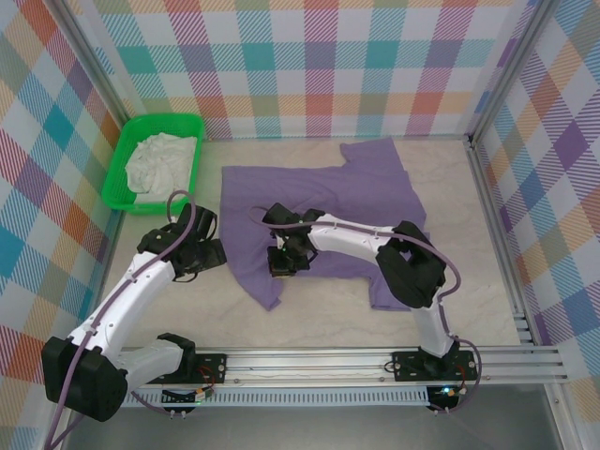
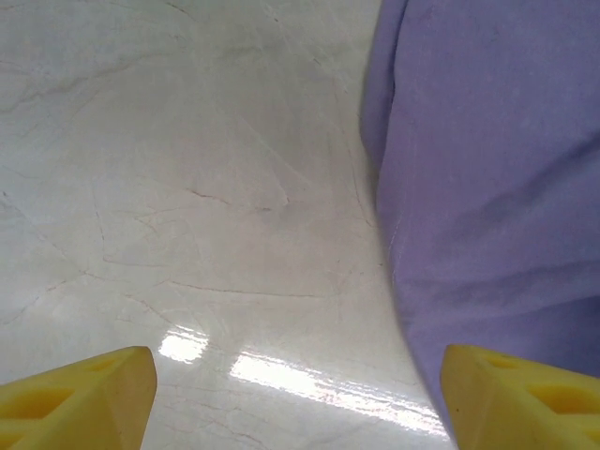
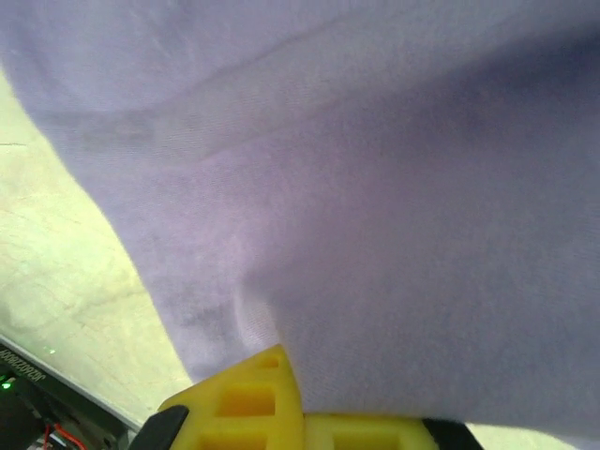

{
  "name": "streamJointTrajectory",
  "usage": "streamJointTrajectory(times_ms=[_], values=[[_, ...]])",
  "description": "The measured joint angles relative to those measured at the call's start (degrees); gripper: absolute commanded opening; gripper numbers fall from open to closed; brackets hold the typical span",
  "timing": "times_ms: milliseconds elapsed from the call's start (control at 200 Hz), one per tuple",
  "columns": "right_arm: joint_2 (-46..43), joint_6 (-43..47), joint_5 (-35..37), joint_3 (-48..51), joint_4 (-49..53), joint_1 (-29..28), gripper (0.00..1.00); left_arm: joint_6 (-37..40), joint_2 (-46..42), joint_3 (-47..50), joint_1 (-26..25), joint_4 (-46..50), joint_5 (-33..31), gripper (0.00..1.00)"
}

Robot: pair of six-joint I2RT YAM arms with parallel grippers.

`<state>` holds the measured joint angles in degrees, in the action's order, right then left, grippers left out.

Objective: Fold and stack the t-shirts

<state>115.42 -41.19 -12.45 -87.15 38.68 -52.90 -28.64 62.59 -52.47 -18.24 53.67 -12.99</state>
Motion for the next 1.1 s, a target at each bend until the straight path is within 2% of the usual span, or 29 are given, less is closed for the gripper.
streamJointTrajectory(times_ms=[125,280,325,445,555,675,825,1100], values=[[-3.0,0.0,0.8,-0.7,0.2,2.4,0.00,0.7,1.1,-0.9,0.0,0.3,0.0,0.78],[-4.2,0.1,1.7,-3.0,0.2,8.8,0.00,1.7,5.2,-1.6,0.0,-0.1,0.4,0.76],[-3.8,0.1,2.3,-4.2,0.7,10.7,0.05,2.2,6.7,-2.0,0.0,-0.4,0.5,0.76],[-0.4,1.1,3.5,-9.5,1.7,15.0,0.30,3.2,11.9,-3.4,0.0,-2.4,2.0,0.74],[4.9,3.0,4.4,-14.1,2.5,17.2,0.39,3.6,16.3,-4.5,-0.5,-4.6,3.4,0.74],[8.2,4.0,5.0,-14.5,3.7,17.6,0.40,3.6,19.5,-5.7,-3.2,-6.2,4.7,0.73],[7.3,4.9,5.3,-11.8,3.9,17.3,0.38,2.4,22.1,-8.0,-8.7,-8.0,5.9,0.69],[-5.9,6.4,8.6,-0.5,4.1,17.3,0.35,-4.0,30.0,-9.8,-17.0,-14.8,9.7,0.55]])
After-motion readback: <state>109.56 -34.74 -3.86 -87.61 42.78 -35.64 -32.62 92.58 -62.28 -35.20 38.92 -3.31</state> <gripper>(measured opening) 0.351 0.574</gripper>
